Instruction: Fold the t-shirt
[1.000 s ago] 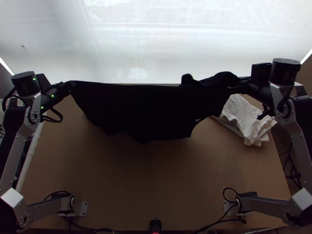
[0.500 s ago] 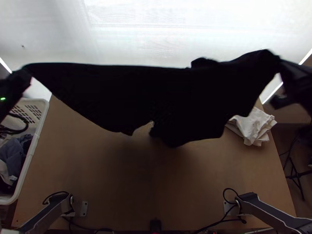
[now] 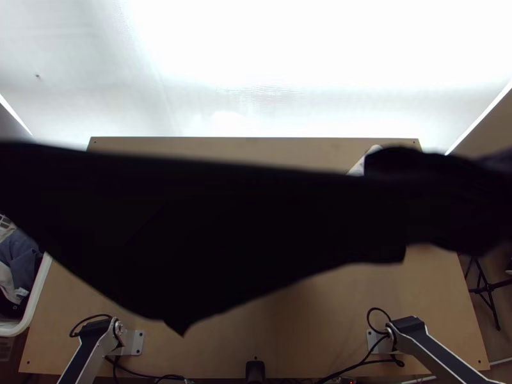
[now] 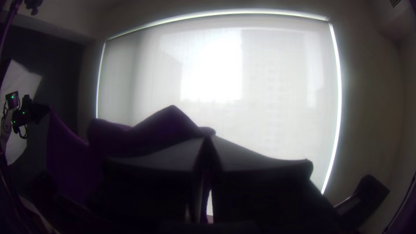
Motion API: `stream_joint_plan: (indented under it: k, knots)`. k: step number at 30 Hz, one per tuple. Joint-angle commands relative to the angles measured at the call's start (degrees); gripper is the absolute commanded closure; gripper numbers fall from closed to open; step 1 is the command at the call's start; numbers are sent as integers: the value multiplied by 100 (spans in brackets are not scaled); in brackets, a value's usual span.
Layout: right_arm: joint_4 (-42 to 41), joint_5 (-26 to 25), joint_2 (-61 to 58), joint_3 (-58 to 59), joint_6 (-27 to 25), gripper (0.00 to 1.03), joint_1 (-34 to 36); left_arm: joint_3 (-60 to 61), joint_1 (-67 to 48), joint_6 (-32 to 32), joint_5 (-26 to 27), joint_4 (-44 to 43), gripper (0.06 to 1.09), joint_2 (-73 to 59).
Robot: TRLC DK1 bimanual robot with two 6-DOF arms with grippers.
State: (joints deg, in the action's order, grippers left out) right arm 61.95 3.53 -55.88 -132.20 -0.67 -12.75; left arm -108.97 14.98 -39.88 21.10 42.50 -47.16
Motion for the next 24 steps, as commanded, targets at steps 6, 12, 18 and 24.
stream_joint_plan:
  k: [6, 12, 18, 24]
  knots:
    - [1205, 640, 903, 1970, 612, 100, -192, 1589, -408, 411, 236, 1524, 105, 1015]
    - [273, 710, 1123, 5398, 550, 100, -210, 4076, -514, 613, 254, 672, 105, 1138]
    - [-2144, 728, -116, 6532, 278, 100, -34, 5720, -1199, 622, -405, -1552, 105, 110]
    - [-2926, 983, -2182, 5706, 322, 100, 458, 5122, -1463, 499, -1108, -2747, 105, -2175]
